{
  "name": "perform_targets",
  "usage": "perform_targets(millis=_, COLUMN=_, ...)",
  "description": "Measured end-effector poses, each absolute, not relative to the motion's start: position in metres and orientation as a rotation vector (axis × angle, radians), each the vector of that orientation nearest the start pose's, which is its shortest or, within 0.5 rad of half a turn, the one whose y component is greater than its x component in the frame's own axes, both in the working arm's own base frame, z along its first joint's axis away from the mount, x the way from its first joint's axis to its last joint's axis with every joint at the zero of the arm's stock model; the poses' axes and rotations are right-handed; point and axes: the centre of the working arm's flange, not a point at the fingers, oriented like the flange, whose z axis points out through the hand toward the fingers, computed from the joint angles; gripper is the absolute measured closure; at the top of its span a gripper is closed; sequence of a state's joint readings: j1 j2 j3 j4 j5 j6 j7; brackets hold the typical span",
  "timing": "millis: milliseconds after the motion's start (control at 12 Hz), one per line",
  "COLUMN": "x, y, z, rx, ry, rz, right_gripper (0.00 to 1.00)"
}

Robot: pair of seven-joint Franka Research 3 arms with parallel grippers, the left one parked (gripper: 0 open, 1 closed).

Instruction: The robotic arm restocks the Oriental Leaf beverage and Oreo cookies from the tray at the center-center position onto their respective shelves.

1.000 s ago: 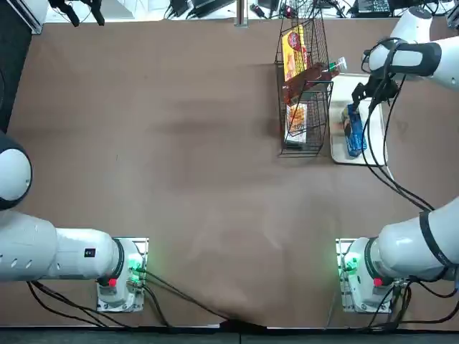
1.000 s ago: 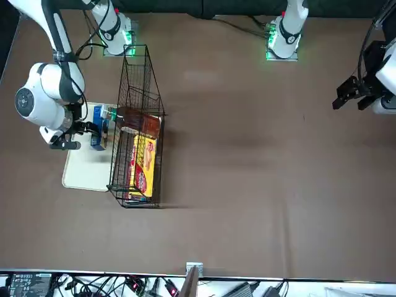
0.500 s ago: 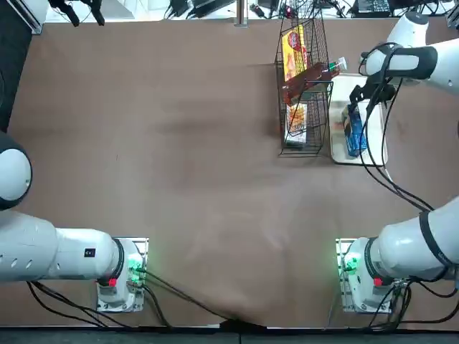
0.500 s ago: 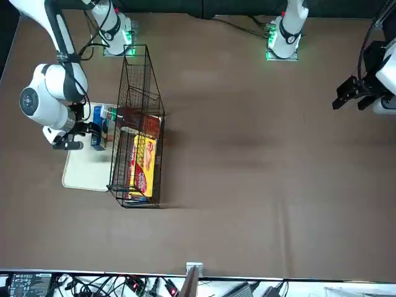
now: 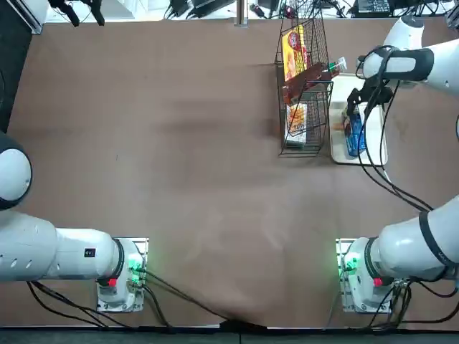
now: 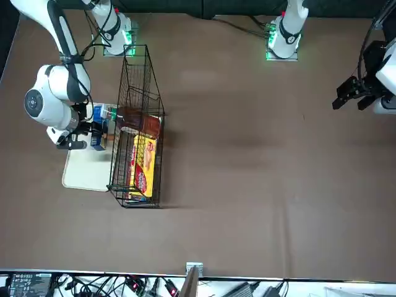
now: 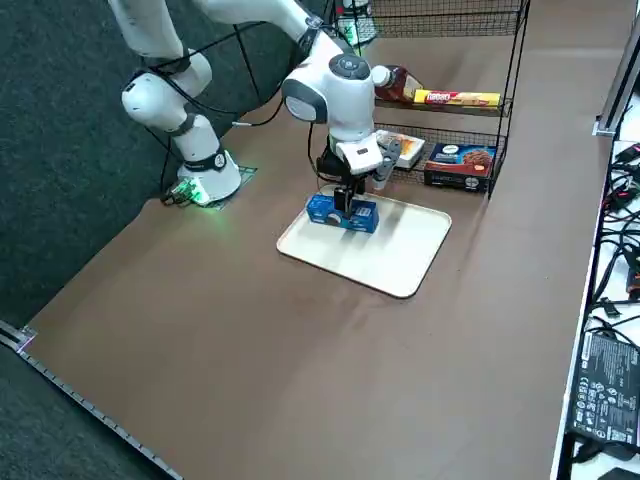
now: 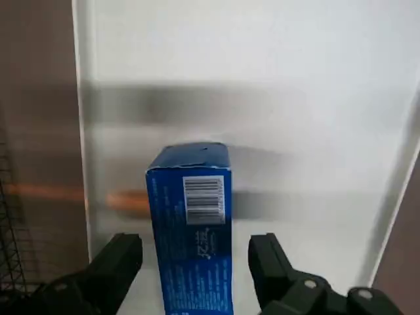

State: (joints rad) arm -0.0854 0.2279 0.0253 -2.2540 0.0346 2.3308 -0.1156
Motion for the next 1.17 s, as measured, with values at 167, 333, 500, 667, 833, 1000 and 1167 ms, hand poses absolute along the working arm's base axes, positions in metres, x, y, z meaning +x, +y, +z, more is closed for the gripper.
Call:
perform_targets(millis=167, x=0.520, y=-0.030, z=0.248, rx=-3.089, ry=-0.050, rz=0.239, right_gripper=0.00)
perform_targets(millis=333, x=0.518, y=-0.024, z=0.242, rx=-3.089, ry=-0.066, rz=0.249, right_gripper=0.00)
perform_targets(millis=500, x=0.517, y=-0.023, z=0.235, rx=-3.087, ry=-0.069, rz=0.258, right_gripper=0.00)
perform_targets(millis=667, x=0.516, y=-0.023, z=0.230, rx=-3.086, ry=-0.068, rz=0.270, right_gripper=0.00)
perform_targets(millis=833, x=0.516, y=-0.024, z=0.227, rx=-3.085, ry=-0.067, rz=0.277, right_gripper=0.00)
perform_targets(millis=1000, x=0.515, y=-0.024, z=0.225, rx=-3.083, ry=-0.067, rz=0.285, right_gripper=0.00)
perform_targets(millis=1167, x=0.512, y=-0.024, z=0.221, rx=-3.082, ry=-0.066, rz=0.299, right_gripper=0.00)
